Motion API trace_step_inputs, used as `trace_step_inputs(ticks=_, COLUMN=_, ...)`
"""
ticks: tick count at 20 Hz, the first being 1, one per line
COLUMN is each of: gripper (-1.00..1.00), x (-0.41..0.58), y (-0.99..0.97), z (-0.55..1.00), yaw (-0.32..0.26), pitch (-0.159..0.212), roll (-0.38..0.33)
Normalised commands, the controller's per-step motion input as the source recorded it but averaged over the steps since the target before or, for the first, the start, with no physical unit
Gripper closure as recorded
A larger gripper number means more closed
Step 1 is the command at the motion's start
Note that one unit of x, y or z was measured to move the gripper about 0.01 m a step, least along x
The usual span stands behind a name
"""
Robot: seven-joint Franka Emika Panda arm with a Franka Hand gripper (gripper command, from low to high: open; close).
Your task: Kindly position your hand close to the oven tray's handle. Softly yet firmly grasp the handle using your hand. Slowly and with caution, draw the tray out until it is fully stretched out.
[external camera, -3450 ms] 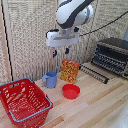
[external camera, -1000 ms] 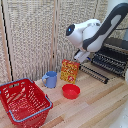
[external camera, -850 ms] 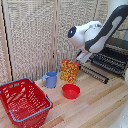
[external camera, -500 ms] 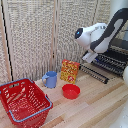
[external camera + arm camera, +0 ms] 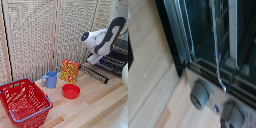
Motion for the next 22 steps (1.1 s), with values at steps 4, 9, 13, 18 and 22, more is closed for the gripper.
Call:
trace_step_inputs(ticks=4, gripper=-1.00, x=0.154, y=-0.38, z=0.00, yaw=0.000, pitch=0.020, roll=0.000)
trace_step_inputs(ticks=9, gripper=-1.00, x=0.080, y=-0.36, z=0.00, yaw=0.025, pitch=0.004, roll=-0.029)
trace_step_inputs(ticks=13, gripper=1.00, x=0.011, y=-0.05, z=0.00, yaw=0.000, pitch=0.000, roll=0.000)
trace_step_inputs(ticks=18, gripper=1.00, x=-0.015, y=-0.07, z=0.00, yaw=0.000, pitch=-0.001, roll=0.000)
trace_step_inputs(ticks=22, gripper=1.00, x=-0.003, y=-0.37, z=0.17, yaw=0.000, pitch=-0.001, roll=-0.008)
